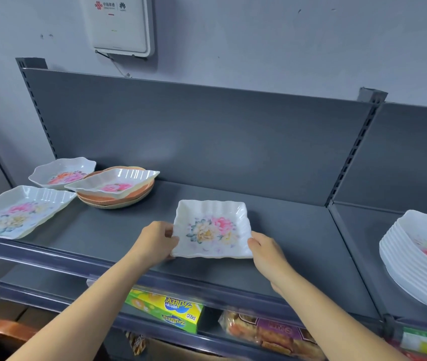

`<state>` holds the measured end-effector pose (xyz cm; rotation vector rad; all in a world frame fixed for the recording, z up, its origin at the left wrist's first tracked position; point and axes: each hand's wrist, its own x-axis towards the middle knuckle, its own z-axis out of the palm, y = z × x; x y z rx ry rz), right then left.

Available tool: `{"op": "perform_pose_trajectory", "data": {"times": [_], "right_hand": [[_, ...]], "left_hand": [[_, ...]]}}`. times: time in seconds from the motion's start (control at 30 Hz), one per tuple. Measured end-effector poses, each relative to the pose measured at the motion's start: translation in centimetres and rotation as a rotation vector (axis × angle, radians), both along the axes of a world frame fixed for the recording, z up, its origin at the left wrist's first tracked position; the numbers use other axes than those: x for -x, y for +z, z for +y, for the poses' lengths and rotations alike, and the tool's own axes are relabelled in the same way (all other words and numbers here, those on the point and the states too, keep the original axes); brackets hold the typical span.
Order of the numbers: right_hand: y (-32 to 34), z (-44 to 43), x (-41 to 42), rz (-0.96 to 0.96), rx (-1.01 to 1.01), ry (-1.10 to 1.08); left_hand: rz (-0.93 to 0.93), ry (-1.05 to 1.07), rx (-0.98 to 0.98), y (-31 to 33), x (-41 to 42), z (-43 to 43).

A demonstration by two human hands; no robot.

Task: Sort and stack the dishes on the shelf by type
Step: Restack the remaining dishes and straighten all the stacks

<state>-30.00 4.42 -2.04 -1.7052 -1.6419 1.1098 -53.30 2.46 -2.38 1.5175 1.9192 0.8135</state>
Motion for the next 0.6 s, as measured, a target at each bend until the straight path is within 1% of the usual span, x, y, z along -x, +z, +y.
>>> {"op": "perform_pose_trajectory", "data": {"times": [0.17, 0.3, 0.47, 0.6], "right_hand": [[-0.2, 0.2, 0.1, 0.037, 0.042, -0.029], [0.7, -0.6, -1.1, 0.064, -0.003, -0.076], [4.4, -2.8, -5.0, 0.047, -0.222, -0.134], [8.6, -4.7, -9.5, 0.039, -0.393, -0.199]], "left_hand": [[0.053, -0.003, -0.031, -0.5, 0.0, 0.1], [-0.035, 0.004, -0.107, 0.0, -0.6, 0.2], [-0.009, -0.076, -0.332, 3.8, -4.6, 0.0], [-0.017, -0.133, -0.447, 7.9, -9.5, -0.7]]}}
